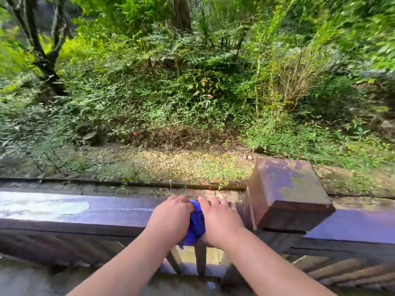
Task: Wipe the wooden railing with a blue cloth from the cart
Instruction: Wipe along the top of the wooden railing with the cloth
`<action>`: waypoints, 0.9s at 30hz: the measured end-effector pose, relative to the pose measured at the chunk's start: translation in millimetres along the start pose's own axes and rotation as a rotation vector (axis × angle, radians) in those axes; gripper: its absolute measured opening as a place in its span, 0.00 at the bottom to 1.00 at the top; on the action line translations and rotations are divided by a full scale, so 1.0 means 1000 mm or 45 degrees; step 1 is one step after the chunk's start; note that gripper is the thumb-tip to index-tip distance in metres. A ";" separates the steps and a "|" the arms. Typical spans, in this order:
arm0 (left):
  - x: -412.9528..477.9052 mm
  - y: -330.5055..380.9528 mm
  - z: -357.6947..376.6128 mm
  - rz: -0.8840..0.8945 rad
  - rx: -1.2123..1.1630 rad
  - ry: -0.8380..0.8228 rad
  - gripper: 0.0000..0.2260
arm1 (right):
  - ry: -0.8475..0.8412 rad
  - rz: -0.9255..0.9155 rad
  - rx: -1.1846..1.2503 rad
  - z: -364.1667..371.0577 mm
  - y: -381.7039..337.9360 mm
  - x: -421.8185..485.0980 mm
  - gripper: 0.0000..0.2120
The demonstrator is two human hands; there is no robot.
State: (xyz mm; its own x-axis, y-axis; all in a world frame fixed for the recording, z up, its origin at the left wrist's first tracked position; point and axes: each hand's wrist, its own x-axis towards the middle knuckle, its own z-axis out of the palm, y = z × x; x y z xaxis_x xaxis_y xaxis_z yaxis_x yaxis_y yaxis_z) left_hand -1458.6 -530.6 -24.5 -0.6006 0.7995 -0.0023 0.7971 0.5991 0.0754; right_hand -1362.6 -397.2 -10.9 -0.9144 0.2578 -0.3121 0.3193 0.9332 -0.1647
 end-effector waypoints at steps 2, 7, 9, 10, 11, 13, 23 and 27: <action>-0.006 -0.020 -0.001 -0.010 -0.020 0.014 0.11 | -0.009 0.046 -0.037 0.003 -0.015 0.004 0.51; -0.026 -0.084 -0.001 0.025 -0.015 0.029 0.11 | 0.065 0.097 -0.120 0.012 -0.065 0.021 0.52; -0.034 -0.111 -0.001 0.013 -0.026 0.027 0.13 | 0.062 0.107 -0.144 0.013 -0.085 0.030 0.51; -0.038 -0.124 -0.002 0.014 -0.027 0.021 0.13 | 0.048 0.111 -0.152 0.013 -0.091 0.033 0.50; -0.043 -0.138 -0.004 0.010 -0.024 0.016 0.14 | 0.033 0.114 -0.163 0.013 -0.099 0.037 0.49; -0.055 -0.167 -0.008 -0.013 -0.032 0.015 0.14 | 0.013 0.126 -0.174 0.013 -0.113 0.042 0.49; -0.083 -0.215 -0.021 -0.187 -0.003 0.036 0.14 | -0.010 0.229 -0.162 0.014 -0.131 0.046 0.52; -0.085 -0.201 -0.027 -0.241 0.114 0.018 0.13 | 0.041 0.078 -0.113 0.019 -0.146 0.049 0.56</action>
State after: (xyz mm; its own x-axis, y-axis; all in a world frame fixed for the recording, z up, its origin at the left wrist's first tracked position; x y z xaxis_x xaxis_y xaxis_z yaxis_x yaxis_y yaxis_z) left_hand -1569.1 -720.4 -12.2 -0.7405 0.6721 0.0057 0.6720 0.7405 -0.0141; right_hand -1449.0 -525.4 -19.5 -0.9018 0.3219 -0.2884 0.3531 0.9335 -0.0620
